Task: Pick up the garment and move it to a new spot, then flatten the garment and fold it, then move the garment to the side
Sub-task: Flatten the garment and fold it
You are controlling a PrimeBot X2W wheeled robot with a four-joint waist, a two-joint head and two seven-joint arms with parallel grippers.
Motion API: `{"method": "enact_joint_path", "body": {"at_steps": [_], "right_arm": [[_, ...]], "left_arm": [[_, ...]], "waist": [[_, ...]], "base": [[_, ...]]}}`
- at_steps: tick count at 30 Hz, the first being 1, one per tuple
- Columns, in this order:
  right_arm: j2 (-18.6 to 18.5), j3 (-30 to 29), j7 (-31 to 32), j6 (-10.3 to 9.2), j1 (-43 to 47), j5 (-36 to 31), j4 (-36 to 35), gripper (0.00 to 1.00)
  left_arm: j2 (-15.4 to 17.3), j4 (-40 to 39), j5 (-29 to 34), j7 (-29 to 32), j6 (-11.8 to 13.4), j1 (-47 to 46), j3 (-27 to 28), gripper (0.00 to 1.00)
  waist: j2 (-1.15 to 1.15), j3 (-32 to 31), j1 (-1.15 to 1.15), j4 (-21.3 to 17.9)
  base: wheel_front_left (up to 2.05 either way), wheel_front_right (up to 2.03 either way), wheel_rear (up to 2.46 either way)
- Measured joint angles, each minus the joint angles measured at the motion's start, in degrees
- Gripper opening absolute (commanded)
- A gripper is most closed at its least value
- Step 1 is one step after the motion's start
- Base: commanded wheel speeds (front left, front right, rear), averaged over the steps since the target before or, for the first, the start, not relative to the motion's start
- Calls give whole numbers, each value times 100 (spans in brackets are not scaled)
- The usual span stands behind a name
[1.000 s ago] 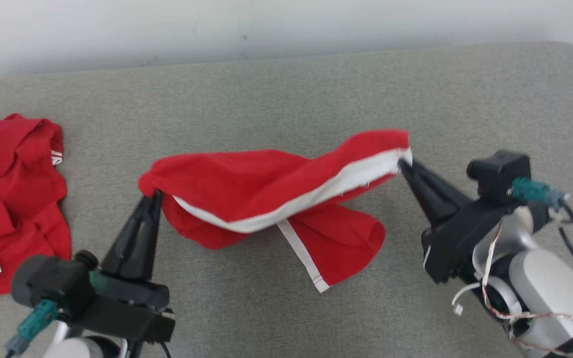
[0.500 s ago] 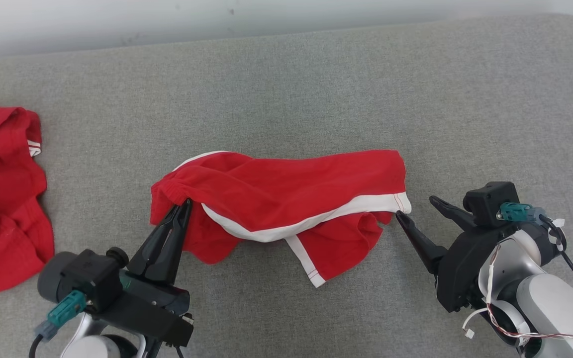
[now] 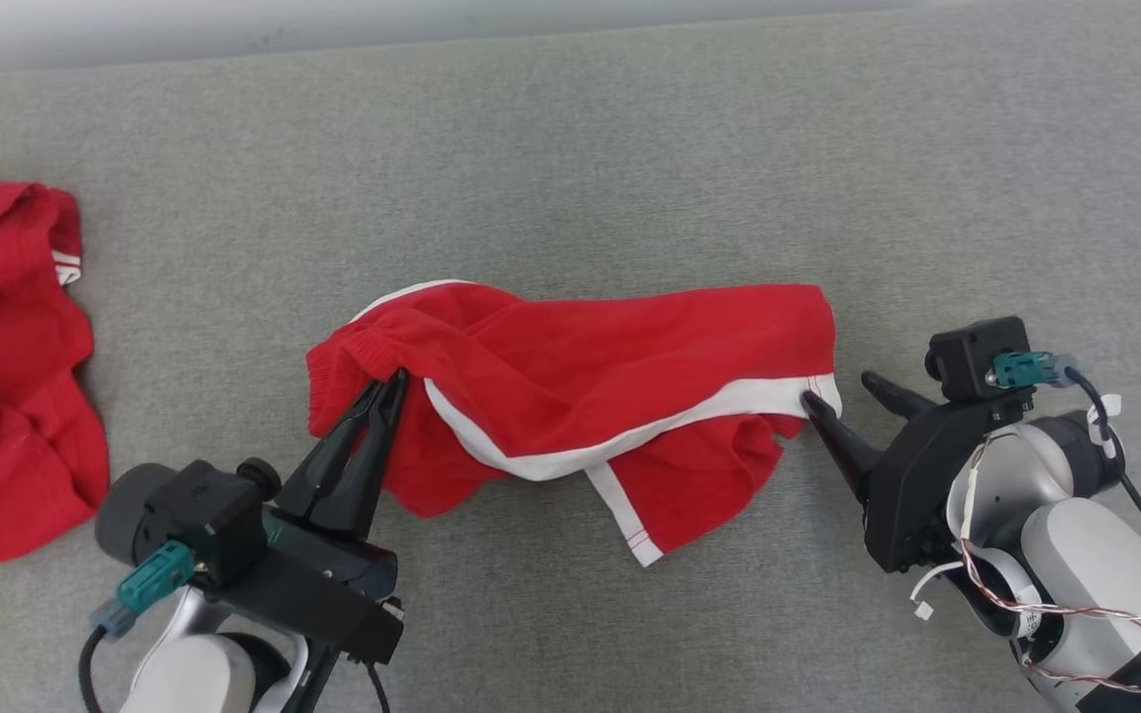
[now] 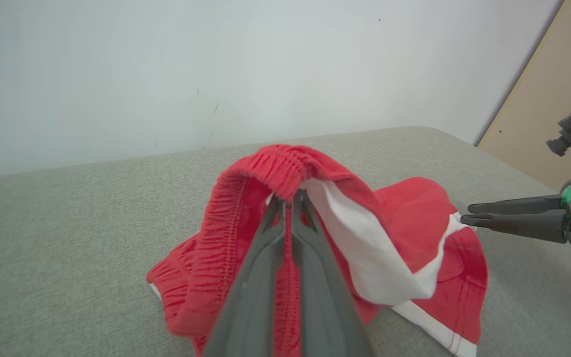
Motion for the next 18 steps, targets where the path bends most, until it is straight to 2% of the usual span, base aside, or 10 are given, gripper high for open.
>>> {"method": "enact_joint_path", "body": {"at_steps": [3,6,9,10,11,12,14,15,18], "right_arm": [[4,43,73,-1,0,2,103,89],[67,121,119,0,-26,1,188,81],[112,180,143,0,-53,1,229,55],[111,211,189,0,-65,0,246,48],[110,229,190,0,-68,0,256,46],[111,237,193,0,-68,-1,264,39],[110,253,234,1,-68,-2,267,5],[113,256,233,1,-68,-7,265,0],[105,252,223,1,-68,-21,238,0]], "left_arm": [[-36,18,0,5,-1,-41,-22,0],[-10,58,-1,5,-1,-40,12,0],[4,92,-3,5,-1,-38,14,0],[2,98,-3,5,-1,-38,10,0],[0,102,-8,5,-1,-38,7,0],[-2,109,-14,5,-1,-38,4,0],[-5,126,-18,5,-1,-38,1,0],[-8,132,-18,5,-1,-38,-1,0],[-11,138,-19,-1,-2,-38,-3,0]], "waist": [[0,28,0,67],[0,52,0,117],[0,55,0,137],[0,52,0,140],[0,49,0,142],[0,45,0,144],[0,37,0,142],[0,33,0,140],[0,18,0,125]], "base": [[0,0,0],[0,0,0],[0,0,0],[0,0,0],[0,0,0],[0,0,0],[0,0,0],[0,0,0],[0,0,0]]}}
